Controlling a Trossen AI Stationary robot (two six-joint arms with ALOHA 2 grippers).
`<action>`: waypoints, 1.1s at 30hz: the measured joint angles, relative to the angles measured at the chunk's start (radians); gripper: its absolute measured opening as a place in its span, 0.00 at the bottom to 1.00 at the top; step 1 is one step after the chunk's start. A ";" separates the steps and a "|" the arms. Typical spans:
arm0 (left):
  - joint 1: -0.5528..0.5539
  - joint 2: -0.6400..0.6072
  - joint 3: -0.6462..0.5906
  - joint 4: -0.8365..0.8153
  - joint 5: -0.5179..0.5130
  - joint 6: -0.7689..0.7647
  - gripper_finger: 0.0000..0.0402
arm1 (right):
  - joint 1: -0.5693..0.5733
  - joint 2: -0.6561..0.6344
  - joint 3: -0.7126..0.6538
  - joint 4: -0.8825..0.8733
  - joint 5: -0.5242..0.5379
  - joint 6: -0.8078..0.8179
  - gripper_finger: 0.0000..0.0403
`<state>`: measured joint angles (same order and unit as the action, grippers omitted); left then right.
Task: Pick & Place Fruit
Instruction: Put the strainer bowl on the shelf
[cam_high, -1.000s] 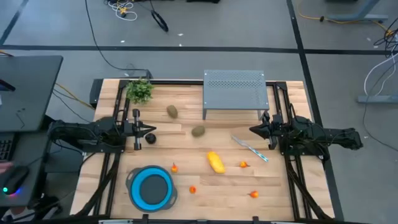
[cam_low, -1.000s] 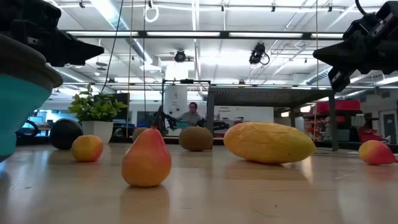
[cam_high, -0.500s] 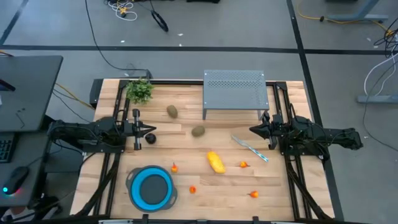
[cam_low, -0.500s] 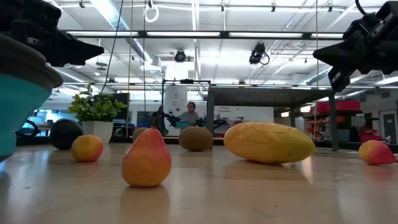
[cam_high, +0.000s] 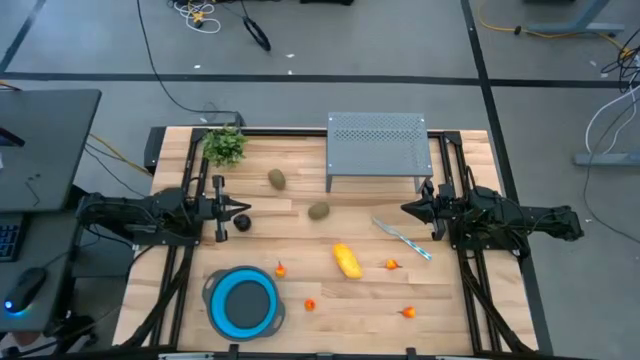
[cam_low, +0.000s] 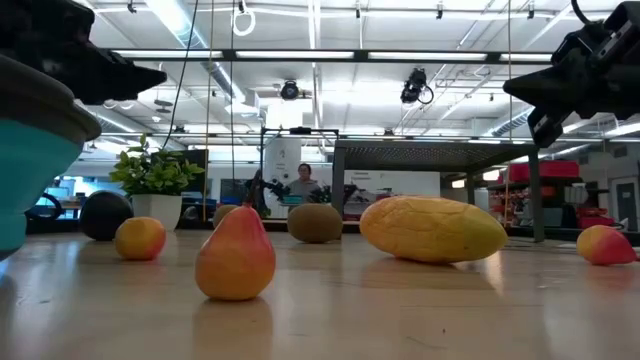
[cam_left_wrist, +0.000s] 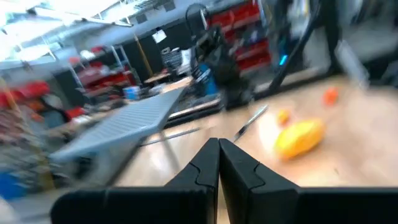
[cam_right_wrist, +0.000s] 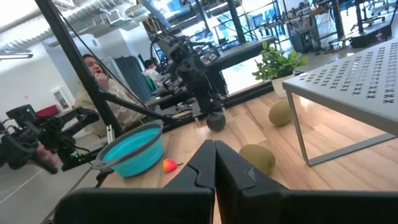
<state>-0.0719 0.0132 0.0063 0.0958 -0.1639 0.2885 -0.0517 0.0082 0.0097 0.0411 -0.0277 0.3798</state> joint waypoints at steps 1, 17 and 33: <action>0.000 0.000 0.000 0.037 0.019 -0.073 0.03 | 0.000 0.000 0.000 0.022 0.000 0.009 0.01; 0.004 0.004 0.012 0.684 -0.507 -0.771 0.03 | 0.000 0.000 0.000 0.534 0.186 0.397 0.01; -0.043 0.827 0.919 -0.718 -0.098 -0.926 0.02 | 0.020 0.205 0.080 0.525 0.129 0.474 0.01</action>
<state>-0.1147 0.8399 0.9256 -0.6222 -0.2620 -0.6379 -0.0319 0.2135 0.0902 0.5662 0.1012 0.8543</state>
